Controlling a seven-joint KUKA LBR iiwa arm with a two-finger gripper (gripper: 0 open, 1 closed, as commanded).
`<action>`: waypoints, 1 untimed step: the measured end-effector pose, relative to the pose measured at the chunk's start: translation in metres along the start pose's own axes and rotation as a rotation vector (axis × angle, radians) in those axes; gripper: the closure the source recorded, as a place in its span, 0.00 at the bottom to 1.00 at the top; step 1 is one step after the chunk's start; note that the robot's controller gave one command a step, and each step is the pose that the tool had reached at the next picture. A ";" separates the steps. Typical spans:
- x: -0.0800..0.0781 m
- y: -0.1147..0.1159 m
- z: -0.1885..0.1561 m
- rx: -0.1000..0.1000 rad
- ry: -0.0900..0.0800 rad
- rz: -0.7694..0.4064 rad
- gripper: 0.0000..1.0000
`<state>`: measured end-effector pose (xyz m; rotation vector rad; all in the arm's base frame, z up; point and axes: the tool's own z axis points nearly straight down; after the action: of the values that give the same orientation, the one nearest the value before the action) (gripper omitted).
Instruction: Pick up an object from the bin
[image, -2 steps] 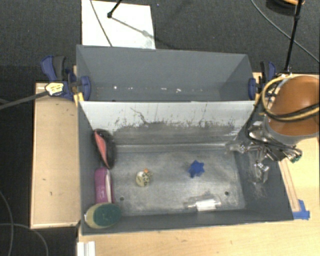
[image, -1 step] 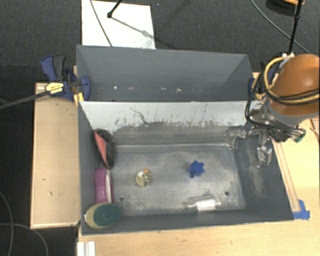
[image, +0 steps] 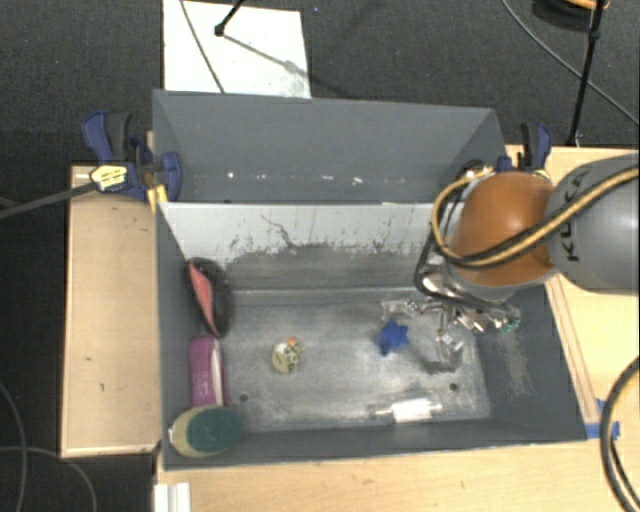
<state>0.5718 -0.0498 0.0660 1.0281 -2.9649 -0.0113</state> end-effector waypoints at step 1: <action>-0.040 0.031 -0.005 0.009 -0.008 -0.016 0.00</action>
Offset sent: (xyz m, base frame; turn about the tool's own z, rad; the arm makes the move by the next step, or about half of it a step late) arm 0.0106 0.0455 0.0040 -0.0113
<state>0.5837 -0.0008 0.0708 1.0546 -2.9667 -0.0026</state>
